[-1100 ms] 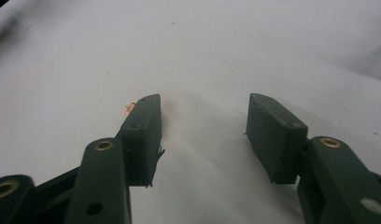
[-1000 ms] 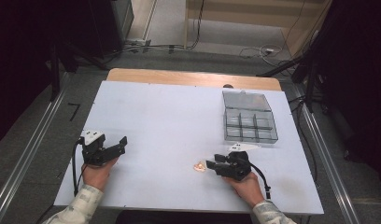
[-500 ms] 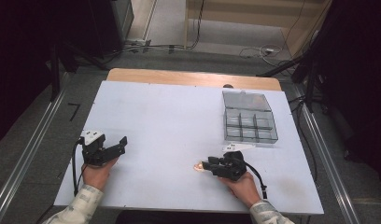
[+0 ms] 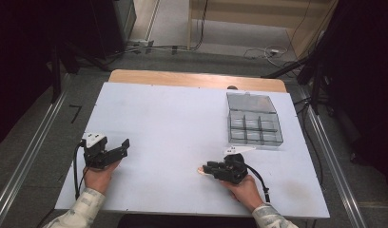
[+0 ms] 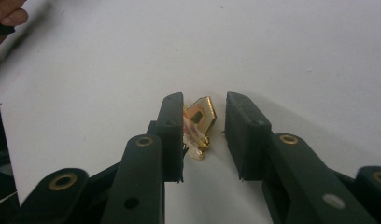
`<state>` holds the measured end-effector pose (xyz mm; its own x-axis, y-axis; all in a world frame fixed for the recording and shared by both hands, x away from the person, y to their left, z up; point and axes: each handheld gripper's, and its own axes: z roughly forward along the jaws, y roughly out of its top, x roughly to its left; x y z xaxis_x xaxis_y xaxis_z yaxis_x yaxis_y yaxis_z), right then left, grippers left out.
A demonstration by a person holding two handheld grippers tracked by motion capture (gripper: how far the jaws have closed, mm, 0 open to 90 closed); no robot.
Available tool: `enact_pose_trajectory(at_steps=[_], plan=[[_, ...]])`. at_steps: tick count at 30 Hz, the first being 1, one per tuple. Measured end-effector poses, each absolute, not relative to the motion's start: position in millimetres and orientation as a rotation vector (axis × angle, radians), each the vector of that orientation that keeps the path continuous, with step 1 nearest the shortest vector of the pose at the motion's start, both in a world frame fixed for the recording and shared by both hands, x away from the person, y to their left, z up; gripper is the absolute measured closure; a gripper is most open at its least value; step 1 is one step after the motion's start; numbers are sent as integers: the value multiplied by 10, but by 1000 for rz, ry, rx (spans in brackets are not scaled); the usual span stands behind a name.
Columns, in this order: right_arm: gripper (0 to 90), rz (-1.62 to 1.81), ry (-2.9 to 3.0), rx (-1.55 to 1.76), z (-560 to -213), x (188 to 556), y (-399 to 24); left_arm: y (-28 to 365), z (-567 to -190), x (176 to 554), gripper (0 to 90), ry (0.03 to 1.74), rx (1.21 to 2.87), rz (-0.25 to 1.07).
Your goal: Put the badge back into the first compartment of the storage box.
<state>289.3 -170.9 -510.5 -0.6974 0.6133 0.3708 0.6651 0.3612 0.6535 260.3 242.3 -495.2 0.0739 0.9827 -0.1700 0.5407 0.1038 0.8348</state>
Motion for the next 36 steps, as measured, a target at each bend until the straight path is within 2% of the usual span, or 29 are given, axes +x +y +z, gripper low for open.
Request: enact_pose_trajectory(at_steps=[22, 36], plan=[[864, -1301, -2445, -1119, -5071, 2886, -1734, 2426, -4943, 2599, 155, 1572, 1537, 693], [871, -1358, -2404, -1149, -5016, 2923, -1828, 2436, -4935, 2595, 155, 1572, 1534, 690]])
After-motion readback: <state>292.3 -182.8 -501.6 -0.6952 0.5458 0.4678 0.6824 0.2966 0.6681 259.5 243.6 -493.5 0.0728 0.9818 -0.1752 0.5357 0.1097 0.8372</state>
